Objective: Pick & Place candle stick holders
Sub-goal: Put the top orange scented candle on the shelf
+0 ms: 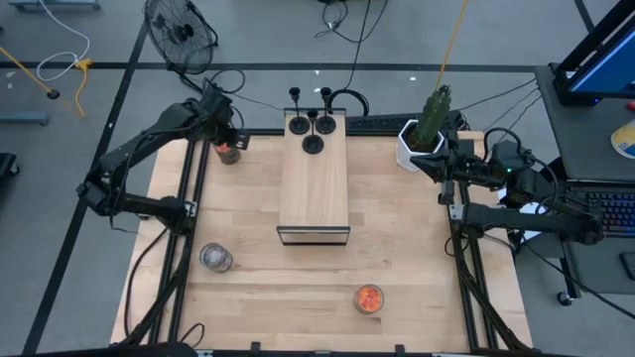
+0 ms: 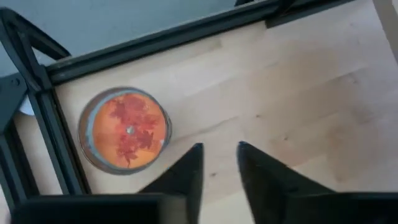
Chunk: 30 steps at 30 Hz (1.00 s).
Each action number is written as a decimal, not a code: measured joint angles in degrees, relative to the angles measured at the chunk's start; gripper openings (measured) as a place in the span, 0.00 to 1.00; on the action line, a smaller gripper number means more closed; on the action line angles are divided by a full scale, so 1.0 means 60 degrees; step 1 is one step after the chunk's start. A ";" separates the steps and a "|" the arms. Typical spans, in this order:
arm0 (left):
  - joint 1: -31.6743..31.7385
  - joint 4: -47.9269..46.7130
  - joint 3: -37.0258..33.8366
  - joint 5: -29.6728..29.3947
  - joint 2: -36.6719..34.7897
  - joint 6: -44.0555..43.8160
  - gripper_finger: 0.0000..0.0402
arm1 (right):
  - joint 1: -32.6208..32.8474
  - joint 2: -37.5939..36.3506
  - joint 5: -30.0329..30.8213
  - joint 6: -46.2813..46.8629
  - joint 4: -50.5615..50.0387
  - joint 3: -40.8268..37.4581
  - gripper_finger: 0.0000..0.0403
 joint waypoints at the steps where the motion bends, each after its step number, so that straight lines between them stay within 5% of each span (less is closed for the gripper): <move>1: 0.0000 0.0038 0.0000 -0.0068 0.0000 0.0005 0.31 | -0.0002 0.0000 -0.0001 0.0002 0.0000 0.0000 0.00; 9: -0.0011 -0.0103 -0.0004 -0.0470 0.0569 -0.0559 0.54 | -0.0003 0.0000 -0.0004 0.0000 0.0000 0.0000 0.00; 19: -0.0087 -0.0085 -0.0007 -0.0774 0.2184 -0.0637 0.48 | -0.0004 0.0000 -0.0004 -0.0030 0.0000 0.0000 0.00; 30: -0.0133 -0.0102 -0.0018 -0.1329 0.2529 -0.0747 0.46 | -0.0004 0.0004 -0.0004 0.0011 -0.0015 0.0000 0.00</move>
